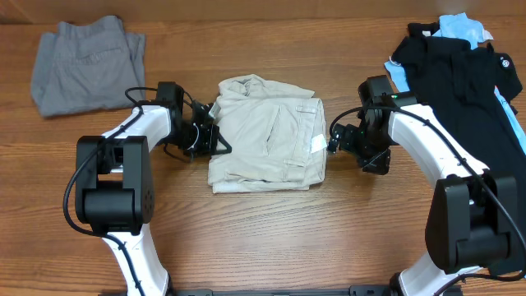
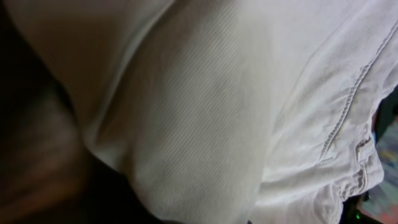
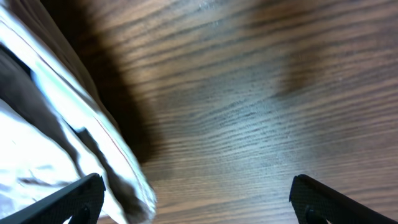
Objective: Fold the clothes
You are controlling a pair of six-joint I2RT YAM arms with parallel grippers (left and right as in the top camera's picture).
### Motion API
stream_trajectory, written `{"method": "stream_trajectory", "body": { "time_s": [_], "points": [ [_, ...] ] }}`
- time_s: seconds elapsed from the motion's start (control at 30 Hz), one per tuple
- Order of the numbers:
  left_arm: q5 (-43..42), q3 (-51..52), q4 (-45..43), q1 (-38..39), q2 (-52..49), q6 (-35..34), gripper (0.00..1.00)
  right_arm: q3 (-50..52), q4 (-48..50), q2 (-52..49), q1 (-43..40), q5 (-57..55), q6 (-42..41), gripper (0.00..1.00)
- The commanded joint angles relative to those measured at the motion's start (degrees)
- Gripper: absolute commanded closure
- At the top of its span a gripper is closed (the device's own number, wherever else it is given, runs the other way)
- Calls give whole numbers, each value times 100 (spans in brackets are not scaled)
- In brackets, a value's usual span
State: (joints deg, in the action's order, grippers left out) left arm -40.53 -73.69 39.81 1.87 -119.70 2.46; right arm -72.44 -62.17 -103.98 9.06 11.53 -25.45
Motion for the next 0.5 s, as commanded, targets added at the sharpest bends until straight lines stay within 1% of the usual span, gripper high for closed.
{"method": "stream_trajectory", "body": {
  "time_s": [0.0,0.23,0.33,0.47],
  "points": [
    [595,-616,-114,-2,-94,-162,96,-111,-59,122,15,-142,42,0],
    [2223,-1749,-120,-9,-94,-111,96,-107,-181,122,15,-208,44,0],
    [2597,-1996,-363,-11,-94,111,96,-101,-229,122,15,-208,66,0],
    [2962,-2072,-920,-15,-94,269,96,-101,-367,122,20,-205,66,0]
  ]
}}
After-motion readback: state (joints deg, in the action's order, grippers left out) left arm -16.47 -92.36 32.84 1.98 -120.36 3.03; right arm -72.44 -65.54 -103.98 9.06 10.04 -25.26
